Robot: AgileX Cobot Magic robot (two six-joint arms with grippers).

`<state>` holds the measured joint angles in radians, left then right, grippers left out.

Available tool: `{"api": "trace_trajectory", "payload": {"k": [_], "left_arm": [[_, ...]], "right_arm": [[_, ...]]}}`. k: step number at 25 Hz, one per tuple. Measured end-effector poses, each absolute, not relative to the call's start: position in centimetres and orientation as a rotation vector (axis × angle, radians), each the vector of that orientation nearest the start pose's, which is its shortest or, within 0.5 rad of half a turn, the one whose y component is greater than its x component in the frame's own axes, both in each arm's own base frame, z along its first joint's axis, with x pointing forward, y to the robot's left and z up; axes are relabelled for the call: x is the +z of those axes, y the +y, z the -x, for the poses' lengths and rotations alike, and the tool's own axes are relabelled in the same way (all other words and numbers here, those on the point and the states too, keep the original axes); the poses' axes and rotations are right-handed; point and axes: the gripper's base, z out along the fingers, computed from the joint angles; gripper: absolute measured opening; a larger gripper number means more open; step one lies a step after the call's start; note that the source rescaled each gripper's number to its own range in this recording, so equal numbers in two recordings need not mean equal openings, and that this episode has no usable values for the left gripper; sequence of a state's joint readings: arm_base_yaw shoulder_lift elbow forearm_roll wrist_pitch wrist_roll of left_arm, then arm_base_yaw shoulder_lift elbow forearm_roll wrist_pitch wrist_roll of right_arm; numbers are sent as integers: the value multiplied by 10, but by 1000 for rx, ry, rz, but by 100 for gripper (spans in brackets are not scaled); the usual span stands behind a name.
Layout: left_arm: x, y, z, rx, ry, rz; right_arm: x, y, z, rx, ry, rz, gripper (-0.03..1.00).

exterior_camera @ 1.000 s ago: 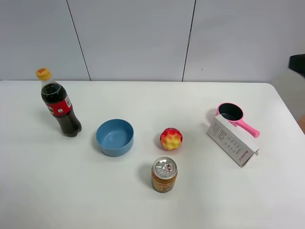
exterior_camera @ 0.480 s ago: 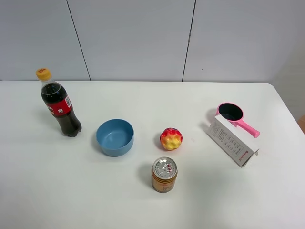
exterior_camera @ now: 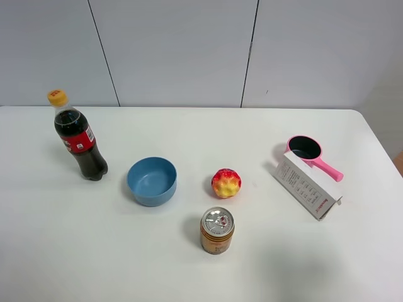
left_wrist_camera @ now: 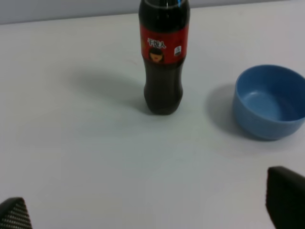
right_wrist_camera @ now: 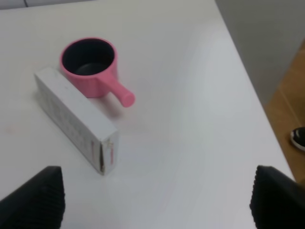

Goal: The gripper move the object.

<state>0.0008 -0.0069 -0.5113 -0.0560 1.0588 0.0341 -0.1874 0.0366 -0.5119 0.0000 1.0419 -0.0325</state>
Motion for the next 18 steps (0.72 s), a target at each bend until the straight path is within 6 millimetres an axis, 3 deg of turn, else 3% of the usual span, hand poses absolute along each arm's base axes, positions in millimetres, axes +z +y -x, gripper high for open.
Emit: {"api": "trace_trajectory", "payload": {"k": [18], "left_arm": [[281, -4, 7, -45, 2023, -37]], "right_arm": [[276, -1, 5, -109, 2044, -114, 71]]}}
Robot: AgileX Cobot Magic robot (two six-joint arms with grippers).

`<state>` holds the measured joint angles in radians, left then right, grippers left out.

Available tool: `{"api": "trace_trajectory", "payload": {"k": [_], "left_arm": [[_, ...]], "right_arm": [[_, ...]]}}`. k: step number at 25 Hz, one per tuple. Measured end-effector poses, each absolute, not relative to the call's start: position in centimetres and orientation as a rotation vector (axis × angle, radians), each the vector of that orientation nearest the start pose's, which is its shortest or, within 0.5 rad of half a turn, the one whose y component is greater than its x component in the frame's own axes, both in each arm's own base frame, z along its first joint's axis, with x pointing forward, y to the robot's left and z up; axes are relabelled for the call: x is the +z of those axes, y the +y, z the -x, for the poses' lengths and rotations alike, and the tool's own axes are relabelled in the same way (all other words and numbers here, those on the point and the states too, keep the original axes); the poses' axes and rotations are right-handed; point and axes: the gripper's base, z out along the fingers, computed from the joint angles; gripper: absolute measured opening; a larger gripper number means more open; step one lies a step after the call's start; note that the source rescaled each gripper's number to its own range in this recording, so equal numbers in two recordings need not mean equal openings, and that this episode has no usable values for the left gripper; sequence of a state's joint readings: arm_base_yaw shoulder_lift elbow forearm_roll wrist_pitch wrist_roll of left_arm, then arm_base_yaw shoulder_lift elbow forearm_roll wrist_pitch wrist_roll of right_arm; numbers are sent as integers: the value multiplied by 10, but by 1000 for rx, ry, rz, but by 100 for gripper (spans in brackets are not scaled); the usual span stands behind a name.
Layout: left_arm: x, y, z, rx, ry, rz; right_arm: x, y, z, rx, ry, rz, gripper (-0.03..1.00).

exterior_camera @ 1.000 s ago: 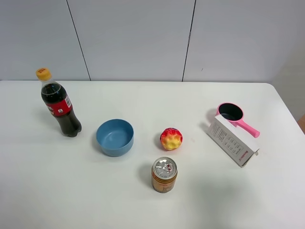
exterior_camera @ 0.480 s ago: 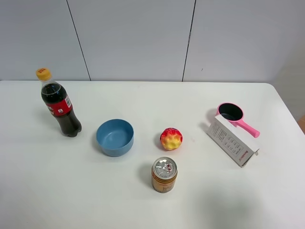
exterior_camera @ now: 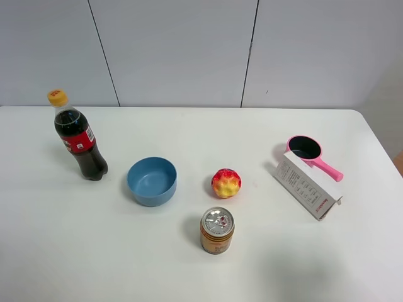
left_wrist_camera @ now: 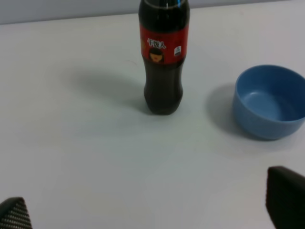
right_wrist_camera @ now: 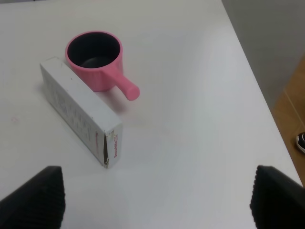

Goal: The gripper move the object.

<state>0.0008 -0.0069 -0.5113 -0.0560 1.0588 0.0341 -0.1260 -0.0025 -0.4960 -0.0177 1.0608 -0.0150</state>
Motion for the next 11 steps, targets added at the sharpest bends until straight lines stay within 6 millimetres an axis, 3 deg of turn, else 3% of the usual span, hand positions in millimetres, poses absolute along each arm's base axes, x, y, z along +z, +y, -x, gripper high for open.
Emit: {"api": "trace_trajectory", "payload": {"k": [11], "left_arm": [[281, -4, 7, -45, 2023, -37]], "right_arm": [[276, -1, 5, -109, 2044, -115, 71]]}}
